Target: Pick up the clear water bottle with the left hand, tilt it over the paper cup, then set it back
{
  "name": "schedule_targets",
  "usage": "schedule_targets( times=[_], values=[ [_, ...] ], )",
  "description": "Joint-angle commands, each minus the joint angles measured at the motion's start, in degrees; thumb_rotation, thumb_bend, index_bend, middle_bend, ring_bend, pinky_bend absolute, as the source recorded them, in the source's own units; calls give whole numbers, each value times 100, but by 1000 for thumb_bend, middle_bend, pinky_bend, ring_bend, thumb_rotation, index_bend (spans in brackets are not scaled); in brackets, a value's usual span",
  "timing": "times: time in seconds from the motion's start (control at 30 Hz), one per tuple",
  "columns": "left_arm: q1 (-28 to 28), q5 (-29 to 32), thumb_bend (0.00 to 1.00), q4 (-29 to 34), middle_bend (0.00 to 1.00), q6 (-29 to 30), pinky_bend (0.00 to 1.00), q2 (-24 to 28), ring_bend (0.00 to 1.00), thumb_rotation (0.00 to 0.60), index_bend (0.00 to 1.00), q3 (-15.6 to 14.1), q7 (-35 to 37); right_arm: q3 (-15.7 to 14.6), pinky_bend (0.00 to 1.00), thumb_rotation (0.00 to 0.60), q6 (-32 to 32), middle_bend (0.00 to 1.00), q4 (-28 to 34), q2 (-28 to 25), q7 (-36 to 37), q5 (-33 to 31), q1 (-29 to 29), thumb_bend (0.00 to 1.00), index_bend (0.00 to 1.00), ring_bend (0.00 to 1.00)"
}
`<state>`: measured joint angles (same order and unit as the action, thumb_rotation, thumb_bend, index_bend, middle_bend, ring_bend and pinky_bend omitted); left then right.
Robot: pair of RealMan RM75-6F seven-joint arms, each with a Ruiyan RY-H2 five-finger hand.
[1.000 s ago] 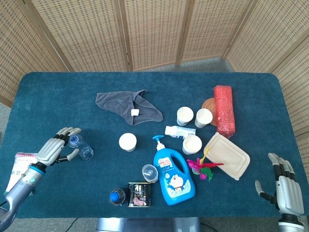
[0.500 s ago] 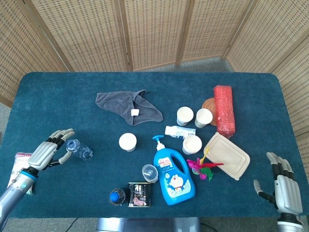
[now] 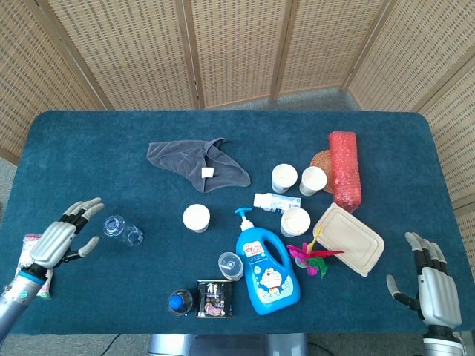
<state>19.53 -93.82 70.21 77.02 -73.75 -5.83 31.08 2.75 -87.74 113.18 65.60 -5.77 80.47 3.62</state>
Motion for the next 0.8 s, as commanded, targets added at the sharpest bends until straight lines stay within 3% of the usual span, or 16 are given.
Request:
schedule_targets(
  times=[0.03,0.4,0.6,0.8],
  values=[
    [-125,-14,373,114,47,227,0,107,0,21,0,34,71,4,0,600,19,34,8,0,-18,-9,-16,396,0,0],
    [-405,-131,374,1020,65,905,0,803,0,33,0,133,-13,30,0,600,76,33,66,-49,-198,-93,-74,396,0,0],
    [-489,-48,380,1855,78,832,0,1439,11,146,15,117,-697,52,0,600,100,33,62,-138,-332,-155,-107,397,0,0],
    [-572,117,392,2802,88,550,0,2125,17,177,30,24,-1742,99,0,600,74,33,-76,-190,-651,-218,-154,396,0,0]
  ],
)
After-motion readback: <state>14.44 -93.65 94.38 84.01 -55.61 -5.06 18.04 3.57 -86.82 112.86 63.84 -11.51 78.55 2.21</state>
